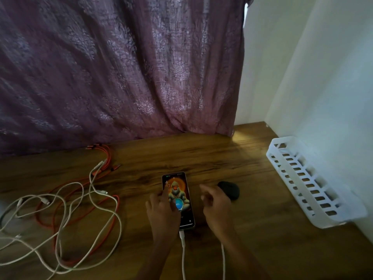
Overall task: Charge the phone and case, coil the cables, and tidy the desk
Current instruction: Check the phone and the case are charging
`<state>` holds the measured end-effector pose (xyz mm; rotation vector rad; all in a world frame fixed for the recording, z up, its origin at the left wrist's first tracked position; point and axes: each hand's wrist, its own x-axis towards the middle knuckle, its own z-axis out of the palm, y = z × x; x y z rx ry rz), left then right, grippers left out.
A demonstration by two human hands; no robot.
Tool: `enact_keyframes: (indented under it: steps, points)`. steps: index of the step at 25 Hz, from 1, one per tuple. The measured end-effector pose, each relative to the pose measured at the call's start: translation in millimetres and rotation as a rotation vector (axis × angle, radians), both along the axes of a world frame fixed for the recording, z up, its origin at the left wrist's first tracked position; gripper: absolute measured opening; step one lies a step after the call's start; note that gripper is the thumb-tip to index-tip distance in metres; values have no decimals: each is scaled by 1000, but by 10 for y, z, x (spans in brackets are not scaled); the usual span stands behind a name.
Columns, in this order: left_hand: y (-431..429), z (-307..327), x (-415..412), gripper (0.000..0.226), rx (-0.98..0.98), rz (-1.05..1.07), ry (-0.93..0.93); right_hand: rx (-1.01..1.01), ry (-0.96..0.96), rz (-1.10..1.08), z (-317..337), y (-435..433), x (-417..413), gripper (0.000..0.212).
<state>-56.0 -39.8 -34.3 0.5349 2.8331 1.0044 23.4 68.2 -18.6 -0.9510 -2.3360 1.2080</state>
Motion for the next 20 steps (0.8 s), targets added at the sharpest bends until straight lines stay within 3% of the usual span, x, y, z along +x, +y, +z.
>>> enact_keyframes:
  steps: [3,8,11,14,20]
  points:
    - [258,62,50,45,41,-172,45,24,76,-105,-33,345,262,41]
    - [695,26,88,55,-22,-458,-57,-71,-158,-54,-73,783,554,66]
    - [856,-28,77,63,-63,-551,-156,-17,-267,42,-64,864,531,70]
    - [968,-70,56,64,-68,-607,-151,27,-312,97,-53,902,473,66]
    - [953,0,105,58,60,-585,-175,-114,-166,41,1,865,480,60]
